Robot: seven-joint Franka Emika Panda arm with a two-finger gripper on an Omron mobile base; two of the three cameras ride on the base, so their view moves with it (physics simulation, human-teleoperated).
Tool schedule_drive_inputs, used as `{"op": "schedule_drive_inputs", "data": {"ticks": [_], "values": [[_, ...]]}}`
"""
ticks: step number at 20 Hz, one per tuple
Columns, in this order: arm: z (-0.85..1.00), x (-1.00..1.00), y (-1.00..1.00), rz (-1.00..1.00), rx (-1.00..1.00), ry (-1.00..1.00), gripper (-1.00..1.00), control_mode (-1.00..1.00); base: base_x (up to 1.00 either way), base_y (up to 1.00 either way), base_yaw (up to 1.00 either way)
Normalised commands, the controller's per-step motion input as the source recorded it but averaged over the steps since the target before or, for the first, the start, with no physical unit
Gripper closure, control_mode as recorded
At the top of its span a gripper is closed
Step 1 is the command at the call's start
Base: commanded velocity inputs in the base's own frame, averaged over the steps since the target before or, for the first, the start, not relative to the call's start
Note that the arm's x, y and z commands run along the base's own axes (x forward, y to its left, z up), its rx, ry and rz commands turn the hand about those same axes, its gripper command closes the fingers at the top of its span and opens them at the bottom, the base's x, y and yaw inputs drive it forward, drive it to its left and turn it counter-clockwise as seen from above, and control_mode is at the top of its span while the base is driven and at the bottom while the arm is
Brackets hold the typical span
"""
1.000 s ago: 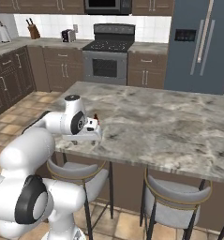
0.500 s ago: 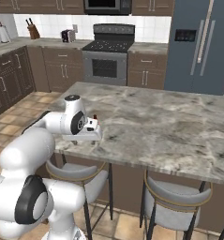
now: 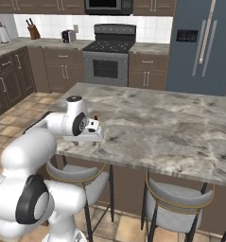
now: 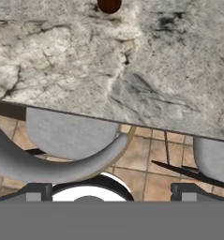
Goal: Place the large bottle from the dining counter next to the other large bottle outside the sink, and place the small bottle from the dining counter next to the other small bottle inside the sink.
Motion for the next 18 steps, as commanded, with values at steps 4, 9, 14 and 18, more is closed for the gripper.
{"op": "schedule_drive_inputs", "data": {"ticks": [4,9,14,18], "values": [[0.03,0.19,0.0,0.0,0.08,0.0,-1.0,-1.0,0.0,0.0,0.0],[0.01,0.28,0.03,0.01,0.06,0.0,-1.0,-1.0,0.0,0.0,0.0],[0.0,0.27,0.14,0.0,0.0,0.0,-1.0,-1.0,0.0,0.0,0.0],[0.0,0.11,0.24,0.0,0.0,-0.01,-1.0,-1.0,0.0,0.0,0.0]]}}
